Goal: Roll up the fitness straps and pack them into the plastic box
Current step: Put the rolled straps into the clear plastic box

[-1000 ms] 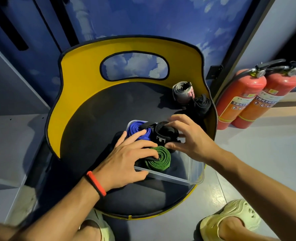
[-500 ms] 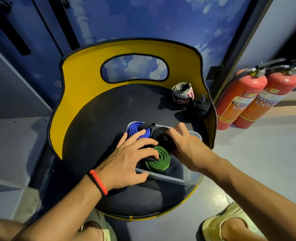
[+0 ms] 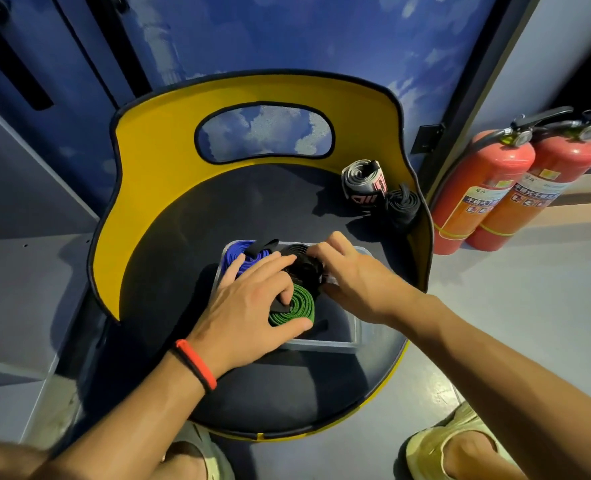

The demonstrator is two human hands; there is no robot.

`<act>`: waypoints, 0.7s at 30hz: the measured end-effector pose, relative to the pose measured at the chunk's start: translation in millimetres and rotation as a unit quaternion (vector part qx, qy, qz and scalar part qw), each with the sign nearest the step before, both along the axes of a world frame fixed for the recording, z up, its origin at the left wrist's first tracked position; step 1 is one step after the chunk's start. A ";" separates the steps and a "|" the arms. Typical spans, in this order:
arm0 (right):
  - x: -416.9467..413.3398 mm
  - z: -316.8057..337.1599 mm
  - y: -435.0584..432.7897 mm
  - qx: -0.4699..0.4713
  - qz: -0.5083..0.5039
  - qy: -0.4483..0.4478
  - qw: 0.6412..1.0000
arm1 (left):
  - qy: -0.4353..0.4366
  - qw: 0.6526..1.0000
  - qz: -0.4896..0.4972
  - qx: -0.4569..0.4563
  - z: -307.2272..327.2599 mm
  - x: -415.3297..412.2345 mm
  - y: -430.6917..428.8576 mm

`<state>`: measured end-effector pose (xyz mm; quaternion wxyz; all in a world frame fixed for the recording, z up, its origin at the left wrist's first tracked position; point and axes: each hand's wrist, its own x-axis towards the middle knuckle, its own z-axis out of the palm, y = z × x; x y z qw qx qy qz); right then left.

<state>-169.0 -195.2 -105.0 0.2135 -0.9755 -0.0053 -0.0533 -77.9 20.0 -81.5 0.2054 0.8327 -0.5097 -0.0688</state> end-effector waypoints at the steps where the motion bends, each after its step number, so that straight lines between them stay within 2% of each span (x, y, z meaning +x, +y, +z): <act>1: 1.3 3.1 -3.1 0.007 -0.010 -0.007 1.000 | 0.018 1.000 0.004 0.001 -0.7 2.4 0.4; 3: 0.0 7.9 -13.3 -0.011 -0.048 -0.038 0.998 | 0.034 0.999 0.006 0.000 -2.0 5.5 0.6; 7: -6.4 7.1 -42.1 -0.156 -0.180 -0.114 0.965 | 0.019 1.000 0.010 -0.007 -2.3 6.6 -2.6; 11: -12.8 3.9 -58.3 -0.260 -0.292 -0.088 0.916 | -0.020 0.999 0.025 -0.018 -4.4 2.4 -10.1; 15: -17.0 -7.4 -67.7 -0.310 -0.309 -0.074 0.896 | -0.020 0.999 0.026 -0.015 -5.6 1.9 -11.4; 21: -12.6 -7.3 -67.9 -0.294 -0.287 -0.035 0.911 | -0.010 1.000 0.023 -0.016 -5.6 2.9 -10.5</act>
